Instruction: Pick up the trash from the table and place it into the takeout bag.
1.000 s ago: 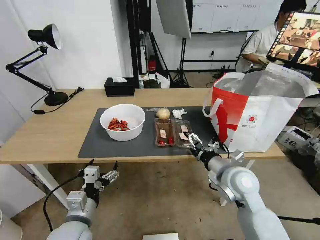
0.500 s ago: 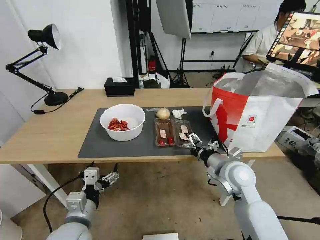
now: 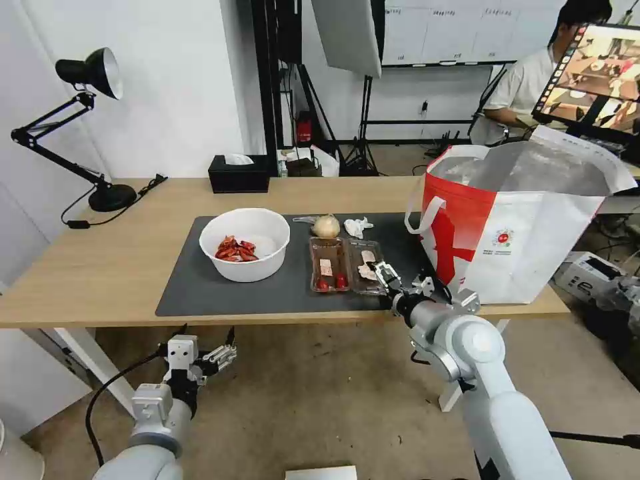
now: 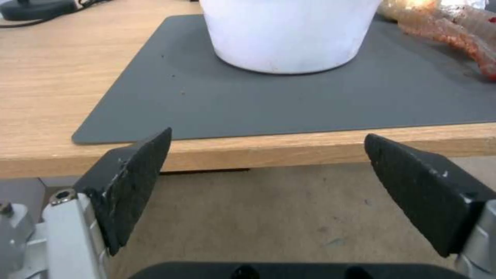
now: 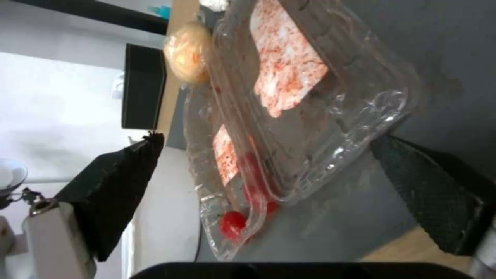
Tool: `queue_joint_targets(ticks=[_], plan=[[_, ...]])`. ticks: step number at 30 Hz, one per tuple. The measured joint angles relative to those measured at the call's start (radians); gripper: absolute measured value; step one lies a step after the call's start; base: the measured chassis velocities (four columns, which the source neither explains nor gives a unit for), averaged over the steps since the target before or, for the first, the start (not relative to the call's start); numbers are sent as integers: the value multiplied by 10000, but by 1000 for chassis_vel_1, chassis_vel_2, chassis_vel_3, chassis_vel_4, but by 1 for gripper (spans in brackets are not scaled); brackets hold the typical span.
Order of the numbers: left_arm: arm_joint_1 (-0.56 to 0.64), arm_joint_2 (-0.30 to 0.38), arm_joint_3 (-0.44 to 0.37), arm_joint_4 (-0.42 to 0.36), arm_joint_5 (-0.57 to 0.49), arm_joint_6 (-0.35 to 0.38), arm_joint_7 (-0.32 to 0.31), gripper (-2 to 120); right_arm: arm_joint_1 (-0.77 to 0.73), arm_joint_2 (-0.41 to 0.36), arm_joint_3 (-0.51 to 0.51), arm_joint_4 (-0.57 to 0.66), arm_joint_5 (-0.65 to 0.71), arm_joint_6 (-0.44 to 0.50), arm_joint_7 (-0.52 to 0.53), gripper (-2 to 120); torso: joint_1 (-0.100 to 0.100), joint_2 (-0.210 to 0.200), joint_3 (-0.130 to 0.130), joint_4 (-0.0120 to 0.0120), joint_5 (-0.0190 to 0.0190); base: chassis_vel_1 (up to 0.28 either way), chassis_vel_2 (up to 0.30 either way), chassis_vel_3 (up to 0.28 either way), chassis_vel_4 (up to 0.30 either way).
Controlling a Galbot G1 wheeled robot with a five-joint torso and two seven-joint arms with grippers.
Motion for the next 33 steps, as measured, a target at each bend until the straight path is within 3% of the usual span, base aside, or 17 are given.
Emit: queue_joint_targets(ticks=[14,23,33], plan=[[128,-22,-5,0,24,-253,-4,100,-164,-143,-213,-109,-1622,376,-2255,100,0,0,-1,-1,0,0,0,0,0],[119,-16,-46,-27,-1,-339,-12,100,456,-541,-990,-336,-2395,147,-3633,100,0,0,0,0,0,0,0,0,0],[122,-69,-104,-62,4,-352,-13,100,1598,-538,-1940,-1092,-2550,-445,-3916,100,0,0,-1,0,-1,0,0,0,0]])
